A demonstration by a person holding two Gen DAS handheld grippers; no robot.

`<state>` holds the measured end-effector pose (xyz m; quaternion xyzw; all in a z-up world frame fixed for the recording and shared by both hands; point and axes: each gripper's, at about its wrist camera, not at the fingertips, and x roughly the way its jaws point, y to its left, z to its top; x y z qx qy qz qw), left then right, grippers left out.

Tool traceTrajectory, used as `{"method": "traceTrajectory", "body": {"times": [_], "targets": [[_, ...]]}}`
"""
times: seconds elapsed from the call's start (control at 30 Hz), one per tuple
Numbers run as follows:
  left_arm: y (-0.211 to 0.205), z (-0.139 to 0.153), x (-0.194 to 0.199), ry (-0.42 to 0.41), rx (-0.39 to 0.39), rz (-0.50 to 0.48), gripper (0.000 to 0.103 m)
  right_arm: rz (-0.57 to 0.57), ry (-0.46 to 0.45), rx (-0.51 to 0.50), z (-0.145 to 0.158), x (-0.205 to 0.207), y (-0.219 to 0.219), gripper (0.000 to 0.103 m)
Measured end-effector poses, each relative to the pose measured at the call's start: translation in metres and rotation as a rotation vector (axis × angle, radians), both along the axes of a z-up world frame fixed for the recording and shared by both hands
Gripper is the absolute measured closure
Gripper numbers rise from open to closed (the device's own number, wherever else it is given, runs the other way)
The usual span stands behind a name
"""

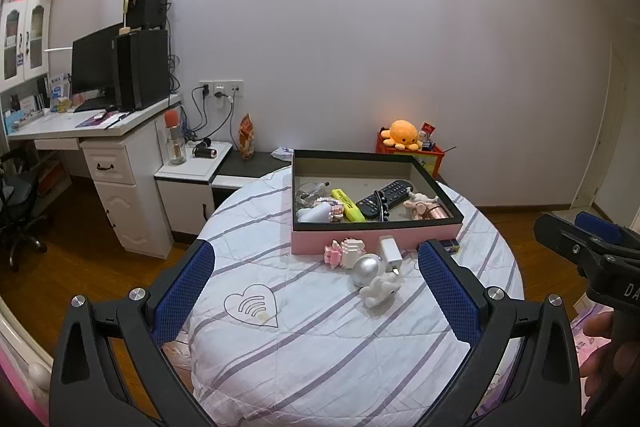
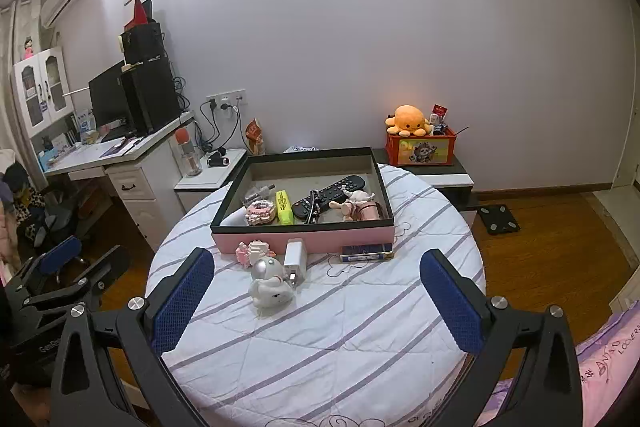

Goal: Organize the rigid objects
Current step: 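Withdraw both tools from the box toward the astronaut and battery pack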

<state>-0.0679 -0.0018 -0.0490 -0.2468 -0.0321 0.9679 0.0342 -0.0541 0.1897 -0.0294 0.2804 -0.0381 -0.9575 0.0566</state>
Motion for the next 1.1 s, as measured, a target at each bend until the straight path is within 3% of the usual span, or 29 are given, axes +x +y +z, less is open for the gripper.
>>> {"method": "traceTrajectory", "body": {"times": [0.7,1.1], "targets": [[0.008,-0.008,-0.002,-0.032,-0.010,-0.015,0.000,-0.037,-0.031,-0.004,-0.006,-0.005,0.019,0.000],[0.044,-0.061,-0.052,-0.147,-0.027,-0.077,0.000,-0.083,-0.111,-0.024,-0.038,-0.036,0.044,0.000]]}}
